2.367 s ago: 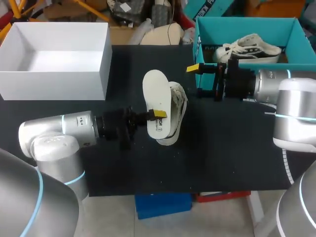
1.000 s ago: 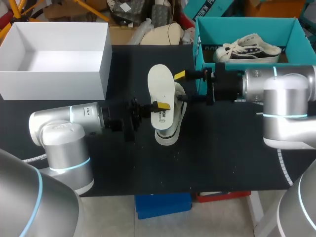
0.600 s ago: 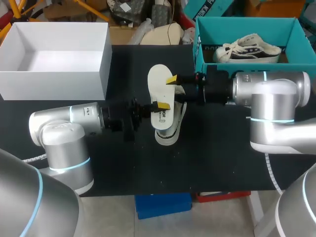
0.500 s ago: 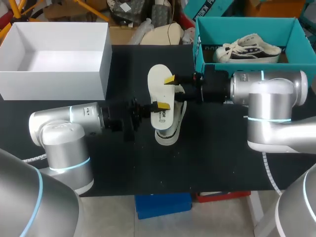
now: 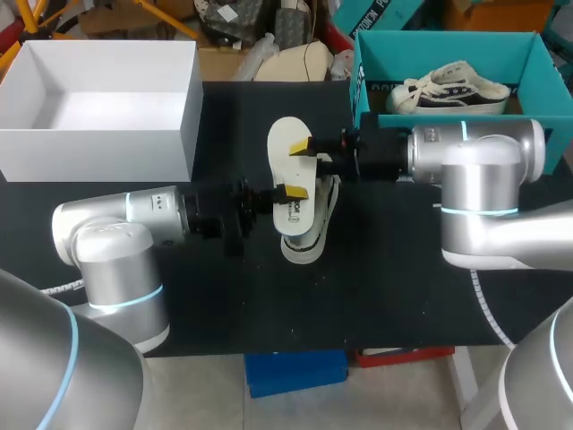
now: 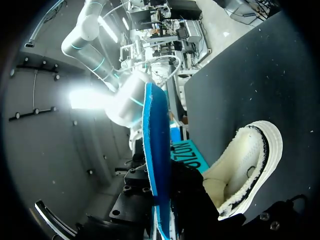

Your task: Take the shoe out of the shoebox, open the shoe tongue, remove and reinsert the insole, then place the shoe into the shoebox

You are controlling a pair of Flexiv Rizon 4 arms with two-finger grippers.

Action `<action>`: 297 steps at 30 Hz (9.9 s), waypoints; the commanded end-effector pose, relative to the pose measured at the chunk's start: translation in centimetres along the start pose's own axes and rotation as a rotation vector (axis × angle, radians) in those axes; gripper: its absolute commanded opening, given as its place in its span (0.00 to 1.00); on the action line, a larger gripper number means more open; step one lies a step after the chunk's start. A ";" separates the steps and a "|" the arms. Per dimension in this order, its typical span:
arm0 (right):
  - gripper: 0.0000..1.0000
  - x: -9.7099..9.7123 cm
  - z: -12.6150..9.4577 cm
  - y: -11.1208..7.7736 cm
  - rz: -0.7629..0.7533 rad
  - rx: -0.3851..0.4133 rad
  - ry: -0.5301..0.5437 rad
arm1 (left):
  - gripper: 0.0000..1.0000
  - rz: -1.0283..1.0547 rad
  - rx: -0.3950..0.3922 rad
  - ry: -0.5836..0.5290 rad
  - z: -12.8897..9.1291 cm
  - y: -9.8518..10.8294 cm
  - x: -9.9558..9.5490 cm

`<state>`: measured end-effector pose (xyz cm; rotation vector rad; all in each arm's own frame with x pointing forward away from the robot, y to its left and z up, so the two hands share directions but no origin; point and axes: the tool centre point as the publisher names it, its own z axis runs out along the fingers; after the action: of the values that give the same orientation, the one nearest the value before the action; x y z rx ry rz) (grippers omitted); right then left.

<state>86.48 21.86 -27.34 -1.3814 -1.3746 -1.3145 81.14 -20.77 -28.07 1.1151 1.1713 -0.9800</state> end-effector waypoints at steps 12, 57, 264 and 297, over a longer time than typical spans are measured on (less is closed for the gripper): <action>0.27 -0.5 -0.4 -0.1 -0.009 0.059 0.008 | 0.00 0.003 -0.003 0.004 0.1 -0.1 0.0; 0.00 -0.6 -0.3 -0.1 -0.002 0.068 0.013 | 1.00 0.317 -0.273 1.060 -6.7 -0.9 -5.6; 0.00 -0.6 -0.3 -0.1 -0.002 0.068 0.013 | 1.00 -0.068 0.182 0.741 -9.8 1.1 -4.4; 0.00 -0.6 -0.3 -0.1 -0.002 0.068 0.013 | 1.00 0.027 0.170 0.374 -10.3 0.8 -2.8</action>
<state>86.35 21.46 -27.88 -1.3227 -1.3983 -1.2674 79.99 -10.60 -25.15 1.5521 1.4440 -0.8443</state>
